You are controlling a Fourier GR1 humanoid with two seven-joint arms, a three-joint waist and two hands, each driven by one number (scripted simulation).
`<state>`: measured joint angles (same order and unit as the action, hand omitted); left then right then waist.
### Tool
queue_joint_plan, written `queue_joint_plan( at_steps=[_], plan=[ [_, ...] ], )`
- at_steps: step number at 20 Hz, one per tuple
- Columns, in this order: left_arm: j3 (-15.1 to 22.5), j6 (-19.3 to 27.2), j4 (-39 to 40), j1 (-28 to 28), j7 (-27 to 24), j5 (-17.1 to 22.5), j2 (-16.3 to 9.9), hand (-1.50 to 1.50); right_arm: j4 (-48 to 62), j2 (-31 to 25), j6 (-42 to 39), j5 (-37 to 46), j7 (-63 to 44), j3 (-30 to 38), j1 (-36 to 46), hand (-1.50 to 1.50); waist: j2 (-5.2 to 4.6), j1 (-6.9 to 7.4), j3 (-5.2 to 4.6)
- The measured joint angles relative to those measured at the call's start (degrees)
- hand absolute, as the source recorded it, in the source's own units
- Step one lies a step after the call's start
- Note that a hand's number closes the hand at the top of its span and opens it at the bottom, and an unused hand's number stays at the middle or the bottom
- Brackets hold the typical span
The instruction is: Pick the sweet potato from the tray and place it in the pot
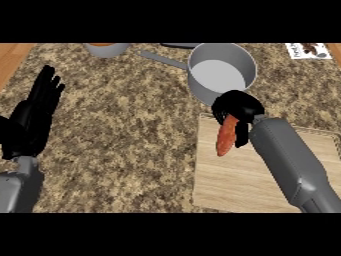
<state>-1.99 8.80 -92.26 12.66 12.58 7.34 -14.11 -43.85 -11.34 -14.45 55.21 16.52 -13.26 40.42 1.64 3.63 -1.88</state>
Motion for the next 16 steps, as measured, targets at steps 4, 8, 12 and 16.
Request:
queue_joint_plan(
  at_steps=[4,8,12,16],
  plan=[
    [0.7,-0.2,0.4,0.4,0.2,-0.2,0.4,0.00,-3.5,6.9,5.3,-3.8,-11.7,1.4,2.3,1.50,-0.11,1.02,1.13],
    [1.0,-0.4,0.9,1.0,0.5,-0.1,0.5,0.00,-8.4,9.6,14.5,-7.1,-23.2,2.1,5.5,1.50,-0.03,1.75,1.59],
    [1.0,-0.6,1.6,1.5,0.4,-0.1,0.5,0.00,-13.3,10.7,24.8,-7.4,-35.8,-0.1,9.6,1.50,-0.08,1.96,1.64],
    [1.0,-0.6,1.9,2.2,0.6,-0.2,0.5,0.00,-16.8,11.1,33.7,-6.0,-50.3,-5.2,13.8,1.50,-0.37,2.00,1.64]
  ],
)
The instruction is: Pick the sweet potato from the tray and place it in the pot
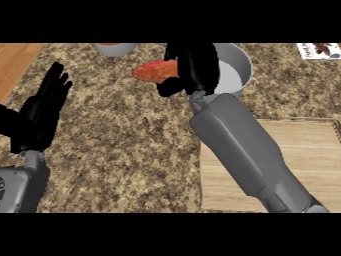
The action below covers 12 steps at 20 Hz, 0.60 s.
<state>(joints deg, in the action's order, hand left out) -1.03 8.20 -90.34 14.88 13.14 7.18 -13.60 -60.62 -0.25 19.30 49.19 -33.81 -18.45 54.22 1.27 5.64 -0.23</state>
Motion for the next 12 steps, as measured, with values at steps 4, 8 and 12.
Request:
queue_joint_plan(
  at_steps=[4,8,12],
  plan=[
    [-0.2,0.4,0.7,0.7,-0.4,-0.4,0.2,0.00,-1.5,0.1,5.5,2.9,-16.0,-7.4,5.1,1.50,-0.46,-0.79,0.00],
    [-0.9,0.3,-0.1,-0.5,-1.3,-0.2,0.1,0.00,-1.5,0.0,8.6,3.3,-25.3,-13.3,8.9,1.50,-0.92,-1.59,0.07],
    [-1.1,1.2,-1.0,-0.5,-0.6,-0.9,0.2,0.00,1.0,-0.2,11.0,3.0,-26.7,-14.7,11.2,1.50,-1.23,-2.57,0.13]
  ],
)
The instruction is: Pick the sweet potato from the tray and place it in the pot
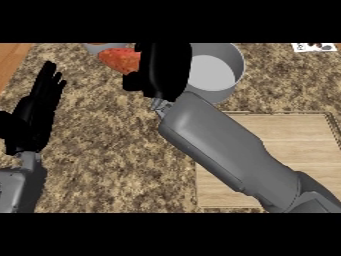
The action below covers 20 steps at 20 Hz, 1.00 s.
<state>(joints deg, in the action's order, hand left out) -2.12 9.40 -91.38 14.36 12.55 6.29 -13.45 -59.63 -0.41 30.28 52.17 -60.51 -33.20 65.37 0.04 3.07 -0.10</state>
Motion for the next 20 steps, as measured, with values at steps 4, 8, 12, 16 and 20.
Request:
queue_joint_plan(
  at_steps=[4,8,12,16,20],
  plan=[
    [-0.5,0.2,0.6,0.1,-0.3,-0.2,0.1,0.00,2.8,0.0,3.0,-1.5,0.8,0.4,-0.1,1.50,-0.21,-0.69,0.03],
    [-0.9,0.3,0.5,0.0,-0.2,-0.3,0.1,0.00,6.3,0.0,8.6,-2.1,2.4,1.0,-1.6,1.50,-0.34,-0.93,0.06],
    [-1.4,0.0,0.0,-1.1,-0.5,0.0,-0.1,0.00,15.7,-1.3,7.3,3.6,1.8,1.0,0.2,1.50,-0.32,-1.24,0.02],
    [-1.7,0.2,0.1,0.1,0.2,-0.1,-0.2,0.00,25.0,-1.3,7.9,6.5,2.8,2.7,2.0,1.50,-0.52,-1.30,0.05],
    [-2.0,-0.8,0.0,-0.7,-0.8,0.2,-0.3,0.00,32.7,-1.4,9.9,6.2,6.1,5.9,2.4,1.50,-0.74,-0.98,0.07]
  ],
)
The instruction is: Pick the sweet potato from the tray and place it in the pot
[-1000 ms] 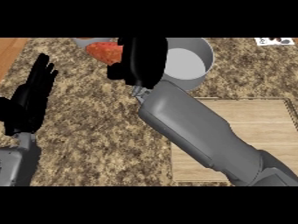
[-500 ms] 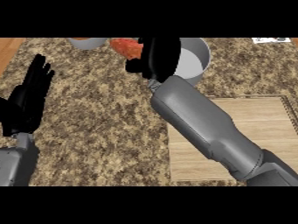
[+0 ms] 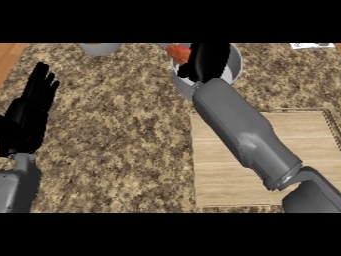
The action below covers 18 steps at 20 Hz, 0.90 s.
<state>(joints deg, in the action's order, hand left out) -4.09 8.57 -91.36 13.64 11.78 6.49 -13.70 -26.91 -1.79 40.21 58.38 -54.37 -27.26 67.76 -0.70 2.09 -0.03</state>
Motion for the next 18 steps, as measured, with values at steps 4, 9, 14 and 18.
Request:
queue_joint_plan(
  at_steps=[4,9,14,18],
  plan=[
    [0.1,-0.2,0.0,0.2,-0.2,0.0,0.3,0.00,4.5,0.5,2.4,-3.7,4.5,4.6,-0.6,-1.50,-0.26,0.36,0.04],
    [0.9,0.3,-0.7,0.8,0.3,-0.8,0.9,0.00,6.0,0.5,4.8,-11.3,13.1,11.6,-3.4,-1.50,-0.61,0.93,0.12],
    [0.5,-0.6,-1.5,1.0,1.2,0.1,0.3,0.00,3.5,1.1,5.1,-20.0,25.5,18.0,-5.3,-1.50,-0.85,1.63,0.20],
    [0.6,-0.2,-1.7,1.5,1.7,-0.3,0.5,0.00,-1.2,1.5,7.5,-27.0,35.7,22.9,-7.0,-1.50,-0.83,1.45,0.25]
  ],
)
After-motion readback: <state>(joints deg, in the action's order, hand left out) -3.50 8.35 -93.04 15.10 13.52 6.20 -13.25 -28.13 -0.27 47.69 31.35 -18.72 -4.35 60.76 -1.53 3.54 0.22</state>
